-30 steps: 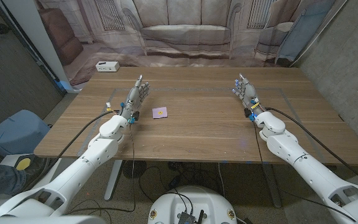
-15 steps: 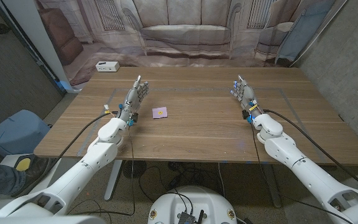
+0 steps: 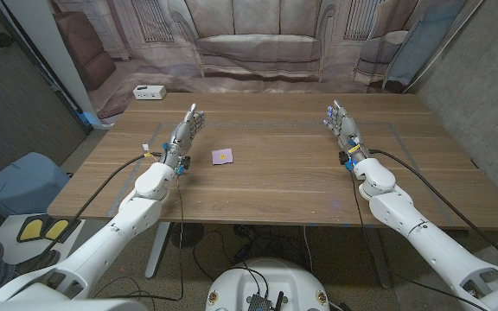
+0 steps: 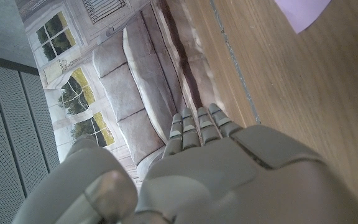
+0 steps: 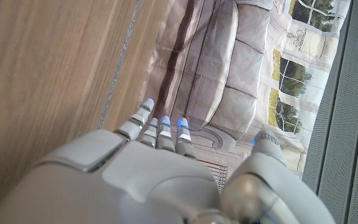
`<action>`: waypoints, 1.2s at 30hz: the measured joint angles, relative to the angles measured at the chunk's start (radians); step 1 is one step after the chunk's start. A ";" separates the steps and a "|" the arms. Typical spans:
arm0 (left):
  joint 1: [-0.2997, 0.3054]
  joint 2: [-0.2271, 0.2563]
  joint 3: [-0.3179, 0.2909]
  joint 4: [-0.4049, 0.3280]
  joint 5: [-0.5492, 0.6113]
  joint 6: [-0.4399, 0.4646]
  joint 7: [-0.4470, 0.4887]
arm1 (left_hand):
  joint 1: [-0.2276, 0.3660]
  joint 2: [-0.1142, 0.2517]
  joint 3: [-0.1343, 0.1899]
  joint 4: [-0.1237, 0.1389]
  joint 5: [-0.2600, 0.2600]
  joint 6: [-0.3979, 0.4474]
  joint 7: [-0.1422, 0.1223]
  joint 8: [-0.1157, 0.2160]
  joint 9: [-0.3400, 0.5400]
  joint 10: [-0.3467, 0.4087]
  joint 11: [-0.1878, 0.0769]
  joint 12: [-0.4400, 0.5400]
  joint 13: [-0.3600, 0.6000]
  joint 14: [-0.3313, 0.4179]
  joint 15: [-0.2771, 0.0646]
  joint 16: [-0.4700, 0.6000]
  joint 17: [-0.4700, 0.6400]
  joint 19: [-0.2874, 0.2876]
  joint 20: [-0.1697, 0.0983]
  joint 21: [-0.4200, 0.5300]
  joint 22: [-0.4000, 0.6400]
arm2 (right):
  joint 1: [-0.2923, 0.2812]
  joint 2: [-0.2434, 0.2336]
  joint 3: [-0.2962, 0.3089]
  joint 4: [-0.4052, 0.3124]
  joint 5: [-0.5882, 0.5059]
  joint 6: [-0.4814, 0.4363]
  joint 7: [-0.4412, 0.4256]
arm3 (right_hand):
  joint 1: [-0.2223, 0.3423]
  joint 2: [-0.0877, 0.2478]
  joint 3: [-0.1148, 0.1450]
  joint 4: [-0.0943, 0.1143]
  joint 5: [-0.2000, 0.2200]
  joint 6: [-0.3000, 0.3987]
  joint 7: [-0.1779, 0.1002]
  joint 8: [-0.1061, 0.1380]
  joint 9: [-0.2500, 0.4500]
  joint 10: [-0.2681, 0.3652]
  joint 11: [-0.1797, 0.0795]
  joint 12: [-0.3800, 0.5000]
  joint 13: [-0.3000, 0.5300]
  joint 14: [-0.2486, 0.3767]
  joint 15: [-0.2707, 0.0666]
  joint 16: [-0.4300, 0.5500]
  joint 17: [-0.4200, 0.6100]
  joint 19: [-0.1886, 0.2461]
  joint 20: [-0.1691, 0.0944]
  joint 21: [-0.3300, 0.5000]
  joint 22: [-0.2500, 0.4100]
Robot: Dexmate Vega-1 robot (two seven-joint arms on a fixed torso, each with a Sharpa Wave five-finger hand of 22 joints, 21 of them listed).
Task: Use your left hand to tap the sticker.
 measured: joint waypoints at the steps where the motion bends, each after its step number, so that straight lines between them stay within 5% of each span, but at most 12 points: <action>1: 0.001 0.001 0.002 -0.005 0.007 0.000 0.006 | 0.000 0.000 0.000 0.000 0.000 0.005 0.002 0.000 0.000 0.004 0.004 0.000 -0.001 0.003 -0.004 0.000 0.000 0.005 0.003 0.000 0.000 | -0.001 -0.002 0.002 0.000 -0.001 0.005 0.003 | 0.000 0.000 0.000 0.000 0.000 0.000 0.000 0.000 0.000 0.002 0.002 0.000 0.000 0.000 0.000 0.000 0.000 0.000 0.000 0.000 0.000; 22: 0.019 0.026 0.010 -0.049 0.180 -0.058 0.137 | 0.008 -0.008 -0.012 -0.011 0.000 0.081 0.002 0.015 0.005 0.073 0.002 0.015 -0.019 0.084 -0.005 0.016 0.000 0.079 0.028 -0.008 0.000 | -0.023 -0.019 0.013 -0.028 -0.008 0.024 0.002 | 0.004 -0.004 0.000 0.000 0.000 0.029 0.018 0.011 0.003 0.023 0.002 0.000 0.000 0.030 0.005 0.000 0.000 0.039 -0.004 0.000 0.000; 36: 0.038 0.039 0.003 -0.042 0.237 -0.116 0.155 | 0.012 -0.012 -0.016 -0.015 0.000 0.112 -0.004 0.015 0.005 0.093 0.000 0.015 -0.029 0.101 -0.009 0.016 0.002 0.094 0.038 -0.020 0.000 | -0.039 -0.002 0.017 -0.043 -0.030 0.035 -0.053 | 0.004 -0.004 -0.004 -0.004 0.000 0.025 0.014 0.011 0.003 0.019 0.005 -0.005 0.000 0.021 0.007 -0.005 0.000 0.026 0.002 -0.016 0.000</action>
